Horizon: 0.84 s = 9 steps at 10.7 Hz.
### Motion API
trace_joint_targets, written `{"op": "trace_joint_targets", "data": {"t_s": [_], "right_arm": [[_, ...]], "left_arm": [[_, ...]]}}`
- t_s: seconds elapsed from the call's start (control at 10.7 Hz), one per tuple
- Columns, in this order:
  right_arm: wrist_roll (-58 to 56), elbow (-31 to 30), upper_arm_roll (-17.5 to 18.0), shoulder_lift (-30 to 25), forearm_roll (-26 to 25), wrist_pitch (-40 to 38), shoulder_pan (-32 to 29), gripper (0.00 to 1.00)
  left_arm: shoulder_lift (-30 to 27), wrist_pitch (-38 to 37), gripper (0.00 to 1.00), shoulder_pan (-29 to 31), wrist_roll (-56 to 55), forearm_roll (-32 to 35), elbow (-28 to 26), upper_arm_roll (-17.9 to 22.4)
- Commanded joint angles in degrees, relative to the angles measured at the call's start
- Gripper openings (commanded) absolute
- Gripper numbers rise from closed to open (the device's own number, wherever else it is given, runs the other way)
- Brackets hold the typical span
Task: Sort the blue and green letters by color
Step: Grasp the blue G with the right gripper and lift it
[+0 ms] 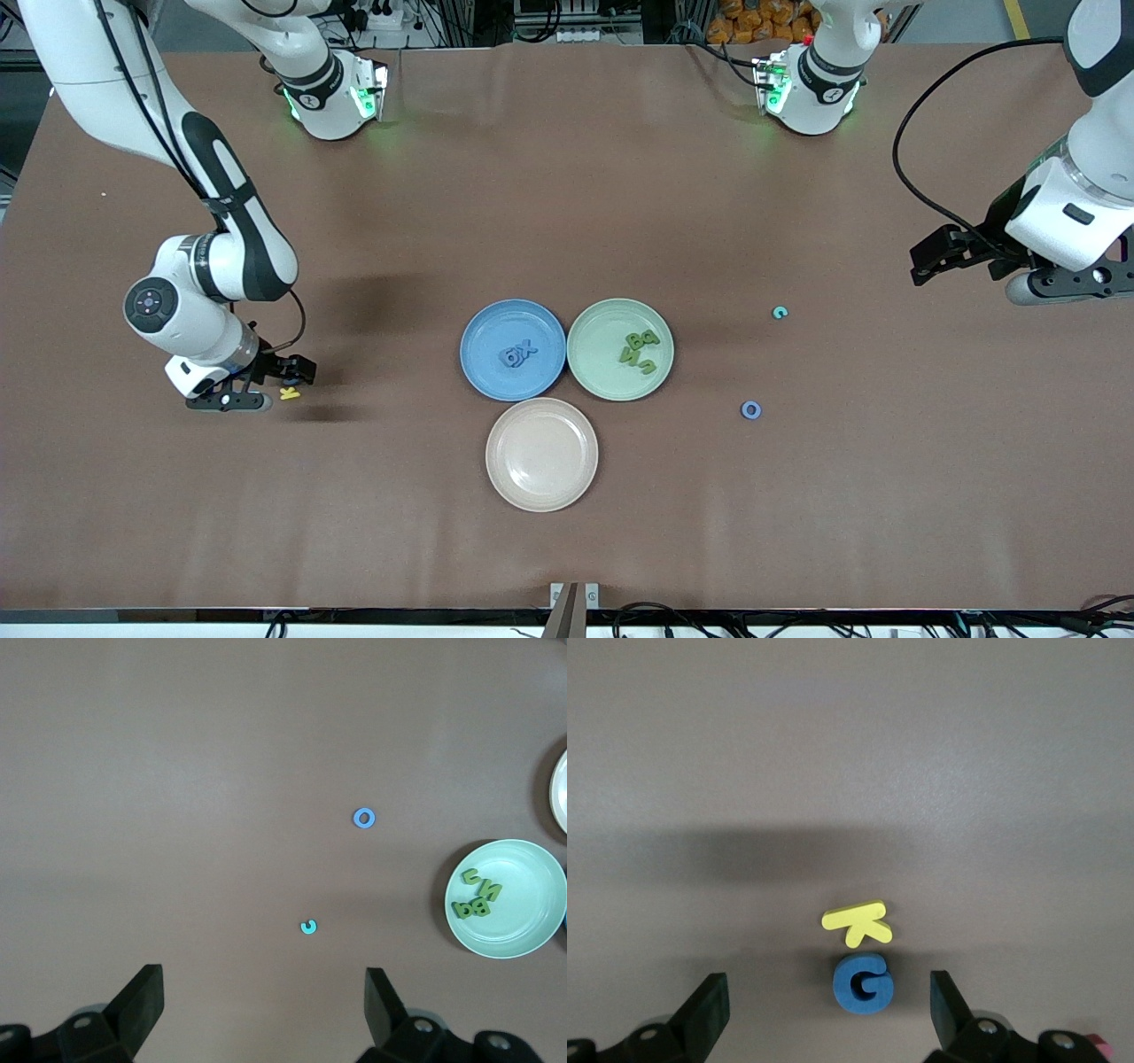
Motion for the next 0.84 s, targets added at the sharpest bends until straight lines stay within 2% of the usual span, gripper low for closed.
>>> {"op": "trace_joint_targets", "data": {"t_s": [0.0, 0.47, 0.56, 0.75], "right_arm": [[-0.8, -1.3, 0.2, 1.2, -0.8, 3.0, -1.0, 1.00], [-0.8, -1.3, -0.8, 2.7, -0.8, 4.8, -0.9, 1.00], [-0.8, -1.4, -0.8, 2.8, -0.8, 5.0, -0.9, 0.97], [-0.6, -2.0, -0.7, 3.2, -0.7, 6.6, -0.9, 0.75]], "left_arm": [[-0.3, -0.7, 1.00, 0.4, 1.4, -0.7, 0.1, 0.0], [-0.6, -0.7, 1.00, 0.8, 1.3, -0.4, 0.1, 0.1], [-0.6, -0.7, 1.00, 0.8, 1.3, -0.4, 0.1, 0.1], [-0.6, -0.7, 1.00, 0.8, 1.3, -0.4, 0.1, 0.1]]}}
